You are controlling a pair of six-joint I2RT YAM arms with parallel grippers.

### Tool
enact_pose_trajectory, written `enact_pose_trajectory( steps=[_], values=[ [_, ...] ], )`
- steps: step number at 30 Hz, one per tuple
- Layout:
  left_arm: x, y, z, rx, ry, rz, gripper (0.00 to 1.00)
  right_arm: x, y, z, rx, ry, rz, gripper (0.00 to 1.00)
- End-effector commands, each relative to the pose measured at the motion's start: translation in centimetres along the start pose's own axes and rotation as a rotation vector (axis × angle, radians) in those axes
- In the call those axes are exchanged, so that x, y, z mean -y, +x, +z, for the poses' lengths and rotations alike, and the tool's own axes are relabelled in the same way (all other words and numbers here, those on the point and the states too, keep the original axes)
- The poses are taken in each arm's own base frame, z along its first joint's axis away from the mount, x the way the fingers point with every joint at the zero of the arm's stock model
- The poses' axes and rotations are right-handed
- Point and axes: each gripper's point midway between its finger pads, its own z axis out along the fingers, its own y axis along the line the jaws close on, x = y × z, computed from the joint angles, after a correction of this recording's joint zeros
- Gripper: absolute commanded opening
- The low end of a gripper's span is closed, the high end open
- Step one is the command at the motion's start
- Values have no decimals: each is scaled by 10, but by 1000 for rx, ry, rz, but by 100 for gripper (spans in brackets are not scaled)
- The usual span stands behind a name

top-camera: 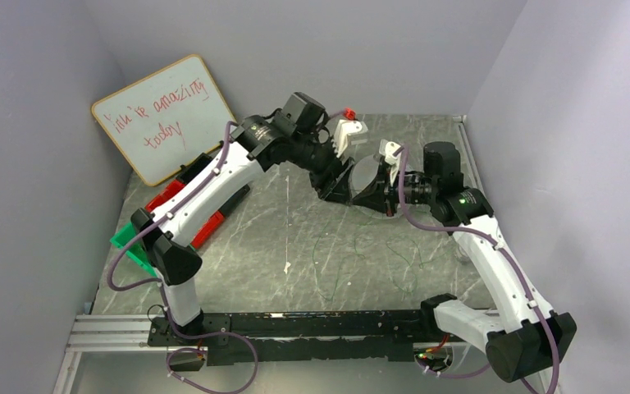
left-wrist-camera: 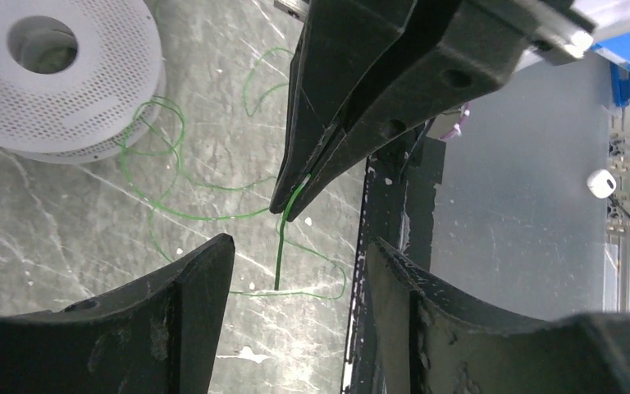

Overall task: Wrap the cables
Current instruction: Pick up the cable at the center of the board.

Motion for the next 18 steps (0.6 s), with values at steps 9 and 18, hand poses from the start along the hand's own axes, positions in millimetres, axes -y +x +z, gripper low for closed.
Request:
enact_pose_trajectory(
  steps=[9,18],
  values=[
    [13,-4,6,-2,79,32,36,-11,-6,-5,35,-36,-67,0],
    [29,-8,3,19,156,45,2,-5,-7,-6,50,-17,-43,0]
  ],
)
